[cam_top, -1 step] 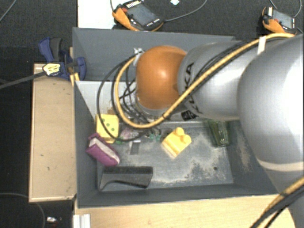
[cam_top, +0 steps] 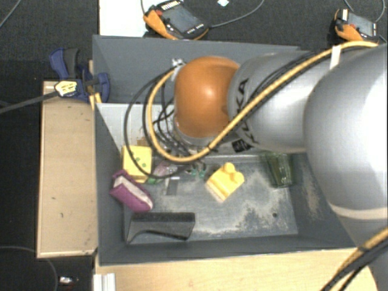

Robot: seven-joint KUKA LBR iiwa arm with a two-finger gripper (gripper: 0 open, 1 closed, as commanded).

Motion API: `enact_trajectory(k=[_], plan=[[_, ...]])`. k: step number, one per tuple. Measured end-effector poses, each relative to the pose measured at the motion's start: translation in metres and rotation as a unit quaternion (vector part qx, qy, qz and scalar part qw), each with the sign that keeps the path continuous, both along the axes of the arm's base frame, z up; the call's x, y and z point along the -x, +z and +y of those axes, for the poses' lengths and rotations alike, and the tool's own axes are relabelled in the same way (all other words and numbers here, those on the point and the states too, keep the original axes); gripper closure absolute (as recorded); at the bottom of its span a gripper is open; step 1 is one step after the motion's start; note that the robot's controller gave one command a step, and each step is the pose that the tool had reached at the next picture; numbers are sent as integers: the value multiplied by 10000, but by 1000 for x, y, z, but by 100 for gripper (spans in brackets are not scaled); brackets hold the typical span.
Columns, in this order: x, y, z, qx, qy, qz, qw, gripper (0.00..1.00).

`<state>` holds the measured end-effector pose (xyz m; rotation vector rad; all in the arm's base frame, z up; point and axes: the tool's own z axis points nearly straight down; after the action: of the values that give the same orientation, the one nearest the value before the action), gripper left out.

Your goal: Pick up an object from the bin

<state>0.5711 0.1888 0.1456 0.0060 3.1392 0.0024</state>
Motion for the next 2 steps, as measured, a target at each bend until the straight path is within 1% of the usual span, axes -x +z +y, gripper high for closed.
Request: enact_trajectory(k=[1, 2], plan=[[-21, -75, -30, -2, -370, 3, 9993, 0], [-20, -75, -53, -27, -803, -25, 9968, 0]])
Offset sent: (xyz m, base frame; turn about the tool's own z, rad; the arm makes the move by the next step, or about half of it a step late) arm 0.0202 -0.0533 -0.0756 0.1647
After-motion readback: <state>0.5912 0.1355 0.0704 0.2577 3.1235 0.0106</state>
